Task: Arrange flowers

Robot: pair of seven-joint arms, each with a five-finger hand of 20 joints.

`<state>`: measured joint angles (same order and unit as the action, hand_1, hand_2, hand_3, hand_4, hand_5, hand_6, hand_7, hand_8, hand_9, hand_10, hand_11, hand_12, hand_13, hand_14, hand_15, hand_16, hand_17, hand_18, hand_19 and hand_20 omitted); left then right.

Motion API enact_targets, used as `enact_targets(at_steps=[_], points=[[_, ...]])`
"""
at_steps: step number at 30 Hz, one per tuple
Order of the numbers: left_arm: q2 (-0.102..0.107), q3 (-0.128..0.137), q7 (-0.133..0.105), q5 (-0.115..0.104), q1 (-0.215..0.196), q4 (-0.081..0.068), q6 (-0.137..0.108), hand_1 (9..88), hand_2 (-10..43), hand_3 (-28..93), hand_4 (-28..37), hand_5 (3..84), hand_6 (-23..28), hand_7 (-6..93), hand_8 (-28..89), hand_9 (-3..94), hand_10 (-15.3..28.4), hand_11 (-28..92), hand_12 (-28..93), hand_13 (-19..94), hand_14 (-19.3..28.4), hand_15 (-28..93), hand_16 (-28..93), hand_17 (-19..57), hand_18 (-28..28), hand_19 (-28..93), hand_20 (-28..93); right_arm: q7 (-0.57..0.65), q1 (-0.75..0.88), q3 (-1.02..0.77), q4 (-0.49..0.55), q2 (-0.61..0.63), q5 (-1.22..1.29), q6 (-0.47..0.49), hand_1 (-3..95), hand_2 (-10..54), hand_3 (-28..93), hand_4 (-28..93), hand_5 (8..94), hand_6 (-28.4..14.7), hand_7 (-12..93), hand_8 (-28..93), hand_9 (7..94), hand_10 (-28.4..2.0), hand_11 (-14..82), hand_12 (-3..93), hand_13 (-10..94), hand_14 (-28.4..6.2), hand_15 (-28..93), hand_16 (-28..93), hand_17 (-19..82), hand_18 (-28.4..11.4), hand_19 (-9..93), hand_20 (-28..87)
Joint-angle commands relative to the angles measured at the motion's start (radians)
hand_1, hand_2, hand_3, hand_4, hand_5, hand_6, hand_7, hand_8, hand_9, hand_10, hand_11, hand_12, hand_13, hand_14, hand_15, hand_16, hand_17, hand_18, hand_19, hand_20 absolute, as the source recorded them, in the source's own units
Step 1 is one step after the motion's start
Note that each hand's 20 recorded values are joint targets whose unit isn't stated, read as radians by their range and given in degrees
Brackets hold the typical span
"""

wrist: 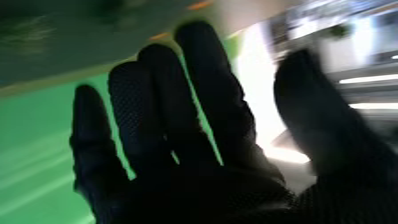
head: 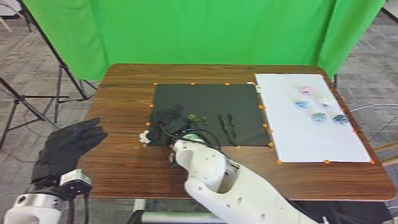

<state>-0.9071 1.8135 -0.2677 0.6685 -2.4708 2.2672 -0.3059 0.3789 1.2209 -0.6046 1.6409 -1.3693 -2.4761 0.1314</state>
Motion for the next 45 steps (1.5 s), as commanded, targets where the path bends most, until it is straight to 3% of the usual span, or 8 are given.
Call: enact_targets(at_steps=[1, 6, 9, 12, 18, 22, 29, 45], points=[[-0.014, 0.023, -0.034, -0.015, -0.053, 0.014, -0.020, 28.6, 7.6, 80, -14.9, 50.6, 16.0, 15.0, -9, 42.0, 23.6, 41, 8, 31, 28.4, 64, -15, -10.0, 21.8, 61, 11, -0.100, 0.013, 0.035, 0.051, 0.031, -0.110, -0.015, 12.2, 15.0, 89, -24, 58.8, -4.0, 26, -16, 43.3, -25.9, 50.1, 21.0, 26, -26.4, 81, 15, -2, -28.4, 64, 14], [-0.009, 0.016, -0.071, -0.032, -0.053, 0.013, -0.039, 28.5, 7.6, 80, -15.2, 50.7, 16.0, 15.0, -9, 42.2, 23.6, 41, 8, 31, 28.4, 64, -15, -10.0, 21.8, 61, 11, -0.179, 0.056, -0.001, 0.089, 0.006, -0.222, 0.142, 7.5, 17.3, 86, -23, 50.7, -2.8, 21, -15, 36.1, -28.3, 40.2, 20.3, 15, -28.3, 77, 13, -7, -28.4, 61, 14], [-0.003, 0.009, -0.086, -0.034, -0.047, 0.012, -0.044, 28.4, 7.6, 80, -15.2, 50.8, 16.0, 14.9, -9, 42.3, 23.6, 41, 8, 31, 28.4, 64, -15, -10.0, 21.8, 61, 11, -0.214, 0.075, -0.012, 0.083, -0.009, -0.346, 0.183, 1.3, 20.8, 76, -22, 42.7, -1.5, 16, -13, 26.4, -28.4, 18.5, 21.4, -1, -28.4, 63, 15, -14, -28.4, 56, 15], [0.000, 0.005, -0.093, -0.035, -0.035, 0.008, -0.043, 28.5, 7.7, 80, -15.3, 50.8, 16.1, 15.0, -9, 42.4, 23.7, 41, 8, 31, 28.4, 64, -15, -10.0, 21.8, 61, 11, -0.211, 0.073, -0.019, 0.071, -0.023, -0.385, 0.234, -2.1, 24.8, 66, -22, 39.4, -1.1, 15, -13, 20.1, -28.4, 10.4, 23.3, -8, -28.4, 53, 21, -18, -28.4, 52, 18], [0.008, -0.006, -0.100, -0.044, -0.014, 0.000, -0.048, 28.5, 7.7, 80, -15.2, 50.9, 16.1, 15.0, -9, 42.6, 23.7, 41, 8, 31, 28.4, 64, -15, -10.0, 21.8, 61, 11, -0.220, 0.089, -0.054, 0.044, -0.040, -0.432, 0.274, -2.6, 30.1, 55, -22, 40.0, 0.2, 13, -13, 17.0, -26.9, 2.9, 24.3, -9, -27.1, 41, 27, -19, -28.0, 42, 26], [0.009, -0.010, -0.113, -0.048, -0.017, -0.002, -0.046, 28.6, 7.7, 80, -15.2, 51.0, 16.2, 15.0, -9, 42.9, 23.8, 41, 8, 31, 28.4, 64, -15, -9.9, 21.8, 61, 11, -0.218, 0.093, -0.054, 0.038, -0.040, -0.458, 0.299, -2.6, 31.6, 51, -22, 40.2, 0.7, 12, -12, 16.9, -26.2, 1.4, 24.4, -9, -26.5, 38, 28, -19, -27.6, 40, 27], [-0.007, -0.003, -0.080, -0.030, -0.010, -0.003, -0.026, 28.7, 7.8, 80, -15.1, 51.0, 16.2, 15.0, -9, 42.9, 23.8, 41, 9, 31, 28.4, 64, -15, -10.0, 21.8, 61, 11, -0.197, 0.092, -0.056, 0.022, -0.029, -0.496, 0.302, -2.6, 31.7, 51, -21, 43.0, 0.6, 13, -13, 17.3, -25.9, 1.2, 24.4, -9, -26.5, 37, 30, -19, -27.5, 38, 28], [0.004, -0.011, -0.081, -0.036, -0.012, -0.001, -0.030, 28.6, 7.8, 80, -15.0, 51.0, 16.2, 15.0, -9, 42.6, 23.7, 41, 9, 31, 28.4, 64, -15, -10.0, 21.8, 61, 11, -0.137, 0.082, -0.060, 0.006, -0.018, -0.455, 0.319, -2.6, 29.9, 55, -23, 45.3, -1.0, 13, -13, 19.3, -26.8, 4.4, 22.4, -8, -27.9, 44, 27, -19, -28.2, 41, 30]])
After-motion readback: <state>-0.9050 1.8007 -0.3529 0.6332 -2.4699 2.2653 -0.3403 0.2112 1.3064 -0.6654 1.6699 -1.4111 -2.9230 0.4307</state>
